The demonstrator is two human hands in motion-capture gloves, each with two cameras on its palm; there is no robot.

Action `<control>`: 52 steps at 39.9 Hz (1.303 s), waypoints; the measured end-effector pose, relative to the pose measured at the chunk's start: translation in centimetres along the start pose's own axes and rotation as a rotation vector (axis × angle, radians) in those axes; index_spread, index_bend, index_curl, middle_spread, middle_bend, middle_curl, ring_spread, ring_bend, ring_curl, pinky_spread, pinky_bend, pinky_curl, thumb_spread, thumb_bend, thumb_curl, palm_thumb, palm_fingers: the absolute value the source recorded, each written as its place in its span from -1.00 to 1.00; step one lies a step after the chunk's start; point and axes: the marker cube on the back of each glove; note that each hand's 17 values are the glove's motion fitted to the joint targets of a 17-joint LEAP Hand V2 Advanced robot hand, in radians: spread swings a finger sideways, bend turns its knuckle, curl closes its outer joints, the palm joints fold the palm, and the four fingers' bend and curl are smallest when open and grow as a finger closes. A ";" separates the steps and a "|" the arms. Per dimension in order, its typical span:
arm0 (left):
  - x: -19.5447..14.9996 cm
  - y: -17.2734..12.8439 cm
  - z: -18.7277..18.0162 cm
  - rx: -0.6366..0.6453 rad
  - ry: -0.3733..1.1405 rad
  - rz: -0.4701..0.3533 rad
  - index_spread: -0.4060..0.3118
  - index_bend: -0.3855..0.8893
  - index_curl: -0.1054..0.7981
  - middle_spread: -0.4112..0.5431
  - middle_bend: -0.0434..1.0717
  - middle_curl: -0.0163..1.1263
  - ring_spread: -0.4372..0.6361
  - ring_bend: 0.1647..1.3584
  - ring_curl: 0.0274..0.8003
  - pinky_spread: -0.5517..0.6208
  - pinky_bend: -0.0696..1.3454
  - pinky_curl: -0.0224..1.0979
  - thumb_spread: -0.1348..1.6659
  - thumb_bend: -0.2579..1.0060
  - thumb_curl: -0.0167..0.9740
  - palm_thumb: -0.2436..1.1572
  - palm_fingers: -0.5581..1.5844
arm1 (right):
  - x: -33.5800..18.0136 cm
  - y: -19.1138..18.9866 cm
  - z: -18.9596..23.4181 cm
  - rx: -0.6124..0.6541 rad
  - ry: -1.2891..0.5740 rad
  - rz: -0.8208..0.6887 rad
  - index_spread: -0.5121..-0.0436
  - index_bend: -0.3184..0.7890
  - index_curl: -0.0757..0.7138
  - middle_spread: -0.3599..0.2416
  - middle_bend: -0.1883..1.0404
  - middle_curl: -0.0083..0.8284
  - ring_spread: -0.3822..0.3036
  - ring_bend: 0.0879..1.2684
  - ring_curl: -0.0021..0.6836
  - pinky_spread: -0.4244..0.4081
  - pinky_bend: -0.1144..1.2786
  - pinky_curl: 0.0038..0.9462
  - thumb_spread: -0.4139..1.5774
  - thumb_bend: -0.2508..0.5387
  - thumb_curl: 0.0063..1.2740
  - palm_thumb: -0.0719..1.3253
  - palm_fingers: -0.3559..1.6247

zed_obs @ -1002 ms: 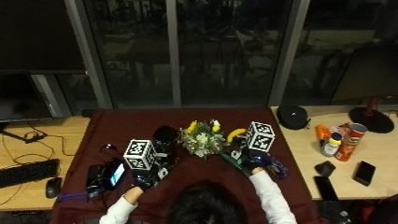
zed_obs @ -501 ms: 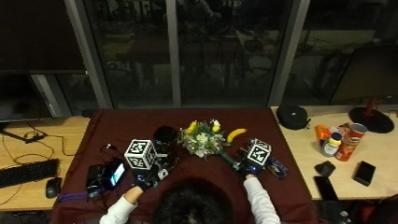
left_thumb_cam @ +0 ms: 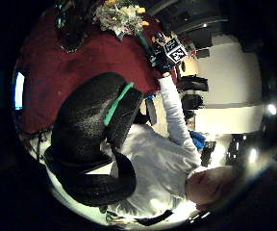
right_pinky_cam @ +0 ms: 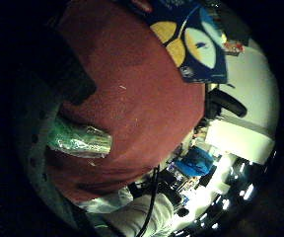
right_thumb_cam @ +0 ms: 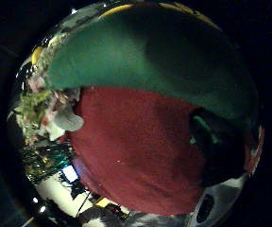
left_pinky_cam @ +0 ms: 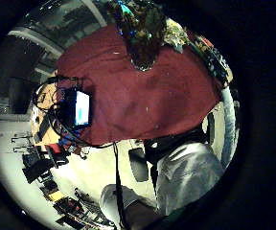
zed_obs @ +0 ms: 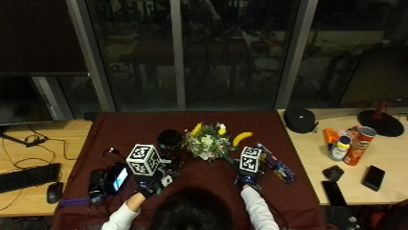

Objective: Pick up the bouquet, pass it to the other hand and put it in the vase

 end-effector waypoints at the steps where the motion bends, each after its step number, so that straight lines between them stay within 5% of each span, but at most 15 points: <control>1: 0.0 0.1 -0.1 -0.002 0.001 0.001 0.41 -0.21 -0.34 0.52 -0.47 -0.38 0.56 -0.07 -0.39 0.60 -0.21 -0.38 0.40 -0.62 -0.44 -0.44 -0.45 | -0.1 0.0 -0.1 0.002 0.008 0.002 0.50 -0.05 -0.33 -0.01 -0.15 0.08 -0.29 -0.11 0.10 -0.27 0.12 -0.27 0.53 -0.29 -0.42 0.23 0.33; 6: -0.2 0.9 -0.3 -0.044 0.029 0.007 0.42 -0.20 -0.33 0.52 -0.48 -0.38 0.56 -0.08 -0.39 0.61 -0.21 -0.37 0.40 -0.62 -0.44 -0.44 -0.45 | 0.2 0.5 -0.4 -0.009 -0.021 0.038 0.38 -0.07 -0.18 -0.15 -0.15 0.14 -0.39 -0.12 0.17 -0.46 0.05 -0.24 0.58 -0.14 -0.40 0.41 0.49; 7: -0.2 1.1 -0.4 -0.053 0.037 0.013 0.42 -0.20 -0.33 0.52 -0.48 -0.37 0.56 -0.08 -0.39 0.61 -0.21 -0.37 0.40 -0.62 -0.44 -0.44 -0.45 | 0.3 0.3 -0.5 0.019 -0.053 0.038 0.39 -0.06 -0.15 -0.14 -0.21 0.11 -0.37 -0.17 0.16 -0.42 0.02 -0.24 0.56 -0.25 -0.43 0.34 0.42; 8: -0.1 1.3 -0.5 -0.060 0.046 0.021 0.42 -0.20 -0.33 0.52 -0.48 -0.37 0.56 -0.08 -0.39 0.61 -0.21 -0.37 0.41 -0.62 -0.44 -0.44 -0.45 | 0.3 0.2 -0.7 0.059 -0.089 0.039 0.34 -0.12 -0.15 -0.20 -0.15 0.16 -0.42 -0.09 0.22 -0.50 0.07 -0.21 0.59 -0.12 -0.40 0.45 0.56; 12: -0.1 2.0 -1.0 -0.069 0.060 0.041 0.43 -0.21 -0.33 0.52 -0.48 -0.37 0.56 -0.08 -0.39 0.60 -0.21 -0.37 0.41 -0.62 -0.44 -0.44 -0.44 | 0.5 -0.4 -1.5 0.194 -0.226 0.053 0.26 -0.19 -0.13 -0.31 -0.07 0.21 -0.48 0.11 0.34 -0.57 0.17 -0.14 0.60 -0.13 -0.41 0.47 0.77; 18: 0.4 1.8 -1.6 -0.069 0.068 0.052 0.44 -0.20 -0.32 0.52 -0.50 -0.37 0.56 -0.08 -0.38 0.60 -0.20 -0.36 0.42 -0.62 -0.43 -0.44 -0.44 | -0.2 -0.6 -3.4 0.296 -0.521 -0.031 0.21 0.07 0.05 -0.38 0.27 0.38 -0.48 0.25 0.49 -0.54 0.19 -0.06 0.51 -0.42 -0.46 0.31 0.90; 24: 1.4 0.4 -1.9 -0.077 0.141 0.091 0.44 -0.20 -0.32 0.52 -0.50 -0.37 0.56 -0.09 -0.38 0.58 -0.19 -0.36 0.42 -0.62 -0.43 -0.44 -0.43 | -0.8 -1.2 -4.5 0.346 -0.761 -0.073 0.21 0.37 0.25 -0.38 0.45 0.47 -0.47 0.37 0.60 -0.52 0.20 0.00 0.45 -0.45 -0.48 0.26 0.88; 33: 5.6 -5.1 -3.6 -0.044 0.530 0.216 0.50 -0.20 -0.31 0.54 -0.58 -0.37 0.55 -0.08 -0.37 0.55 -0.18 -0.35 0.43 -0.61 -0.43 -0.42 -0.43 | -4.3 -0.2 -8.6 0.248 -1.219 -0.278 0.26 0.56 0.45 -0.33 0.62 0.55 -0.43 0.53 0.71 -0.47 0.27 0.09 0.37 -0.35 -0.34 0.46 0.82; 45: 12.5 -13.5 -6.4 0.292 0.914 0.163 0.62 -0.27 -0.42 0.67 -0.58 -0.40 0.57 0.00 -0.34 0.57 -0.10 -0.33 0.35 -0.59 -0.34 -0.18 -0.53 | -9.4 3.7 -12.9 0.172 -1.518 -0.517 0.28 0.58 0.56 -0.28 0.72 0.58 -0.41 0.64 0.78 -0.46 0.34 0.18 0.24 -0.41 -0.20 0.50 0.76; 52: 16.8 -15.7 -5.2 0.291 1.018 0.207 0.57 -0.33 -0.52 0.45 -0.49 -0.36 0.25 0.07 -0.30 0.19 0.06 -0.28 0.30 -0.61 -0.31 -0.10 -0.34 | -11.7 5.9 -13.6 0.199 -1.578 -0.595 0.28 0.59 0.60 -0.27 0.75 0.59 -0.41 0.67 0.79 -0.43 0.35 0.22 0.19 -0.41 -0.12 0.53 0.74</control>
